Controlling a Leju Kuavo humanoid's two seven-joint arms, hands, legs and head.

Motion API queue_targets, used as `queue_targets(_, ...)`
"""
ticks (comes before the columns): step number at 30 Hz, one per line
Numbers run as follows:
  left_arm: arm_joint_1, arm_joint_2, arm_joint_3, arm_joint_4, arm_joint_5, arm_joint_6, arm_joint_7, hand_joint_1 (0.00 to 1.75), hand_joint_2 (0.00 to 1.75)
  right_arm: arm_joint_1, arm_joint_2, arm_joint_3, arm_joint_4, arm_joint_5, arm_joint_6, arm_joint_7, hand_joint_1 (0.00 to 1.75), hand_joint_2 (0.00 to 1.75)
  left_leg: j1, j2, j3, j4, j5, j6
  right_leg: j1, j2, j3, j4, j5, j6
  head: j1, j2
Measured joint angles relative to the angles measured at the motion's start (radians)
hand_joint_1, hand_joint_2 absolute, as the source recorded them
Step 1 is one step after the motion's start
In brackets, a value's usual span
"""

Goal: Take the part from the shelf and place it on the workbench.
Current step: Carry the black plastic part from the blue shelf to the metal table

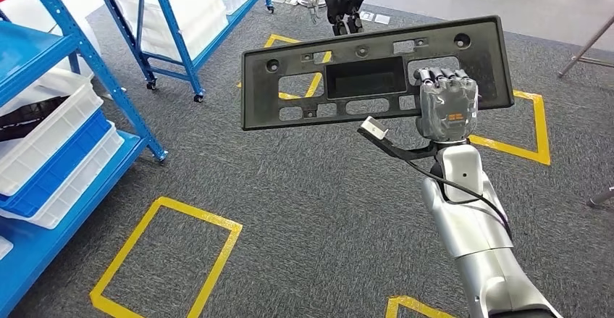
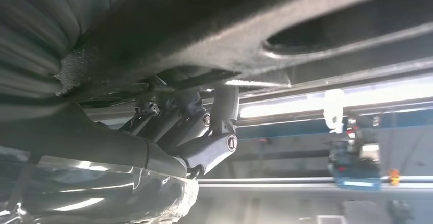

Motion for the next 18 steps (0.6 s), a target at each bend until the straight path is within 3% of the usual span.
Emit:
queue_targets(2,-0.002,0.000,0.003,-0.001,0.002,0.000,-0.002,0.00,1.75,-0.005,0.013,0.003,0.008,0.010,0.000,0.008,1.75,1.75,-0.001,0.019,0.004,0.001,-0.003,-0.010,0.004,0.017,-0.001,-0.007,0.002,-0.013,-0.003,0.000)
queue_targets(3,-0.002,-0.001,0.004,-0.002,0.002,-0.001,-0.003,0.00,1.75,-0.005,0.016,0.004,0.012,0.014,-0.001,0.011,1.75,1.75,0.003,0.017,0.005,0.004,-0.008,-0.016,0.001,0.029,-0.003,-0.006,0.003,-0.017,-0.005,0.000)
queue_targets(5,-0.003,-0.001,0.006,-0.003,0.002,-0.003,-0.005,0.00,1.75,-0.005,0.024,0.006,0.016,0.019,-0.001,0.014,1.75,1.75,0.013,-0.026,-0.010,0.041,-0.039,-0.022,-0.003,0.051,-0.004,-0.006,0.005,-0.029,-0.007,0.000)
queue_targets(7,-0.001,-0.002,0.010,-0.004,0.002,-0.006,-0.006,0.00,1.75,-0.006,0.035,0.007,0.020,0.021,-0.001,0.016,1.75,1.75,0.015,-0.080,-0.062,0.153,-0.098,-0.022,0.002,0.073,-0.004,-0.006,0.006,-0.041,-0.010,0.000)
queue_targets(9,0.001,-0.001,0.015,-0.004,0.002,-0.008,-0.007,0.00,1.75,-0.006,0.045,0.009,0.025,0.022,-0.001,0.017,1.75,1.75,0.013,-0.097,-0.126,0.268,-0.133,-0.017,0.010,0.100,-0.004,-0.006,0.007,-0.047,-0.011,0.000)
queue_targets(10,0.002,-0.001,0.017,-0.004,0.002,-0.010,-0.007,0.00,1.75,-0.005,0.047,0.010,0.027,0.023,0.000,0.017,1.75,1.75,0.012,-0.100,-0.140,0.282,-0.124,-0.013,0.014,0.114,-0.004,-0.006,0.007,-0.049,-0.011,0.000)
queue_targets(11,0.002,-0.001,0.017,-0.004,0.002,-0.011,-0.008,0.00,1.75,-0.005,0.049,0.011,0.028,0.025,0.000,0.018,1.75,1.75,0.011,-0.104,-0.135,0.255,-0.095,-0.008,0.016,0.129,-0.003,-0.006,0.007,-0.049,-0.011,0.000)
queue_targets(12,0.002,-0.001,0.018,-0.004,0.001,-0.012,-0.009,0.00,1.75,-0.005,0.050,0.012,0.029,0.026,0.000,0.019,1.75,1.75,0.011,-0.115,-0.113,0.194,-0.054,-0.001,0.018,0.143,-0.002,-0.005,0.008,-0.050,-0.011,0.000)
queue_targets(14,0.002,-0.001,0.018,-0.004,0.000,-0.013,-0.010,0.00,1.75,-0.007,0.052,0.012,0.029,0.030,0.001,0.024,1.75,1.75,0.013,-0.161,-0.063,0.076,0.001,0.007,0.019,0.168,-0.005,-0.004,0.009,-0.048,-0.009,0.000)
queue_targets(16,0.002,-0.001,0.019,-0.004,-0.002,-0.014,-0.010,0.00,1.75,-0.007,0.058,0.014,0.029,0.033,0.002,0.028,1.75,1.75,0.009,-0.186,-0.045,0.036,0.009,0.009,0.015,0.189,-0.012,-0.003,0.013,-0.041,-0.011,0.000)
queue_targets(18,0.001,0.000,0.019,-0.004,-0.004,-0.014,-0.011,0.00,1.75,-0.006,0.060,0.015,0.027,0.034,0.004,0.030,1.75,1.75,0.004,-0.166,-0.040,0.026,0.015,0.014,0.011,0.207,-0.020,-0.006,0.019,-0.030,-0.014,0.000)
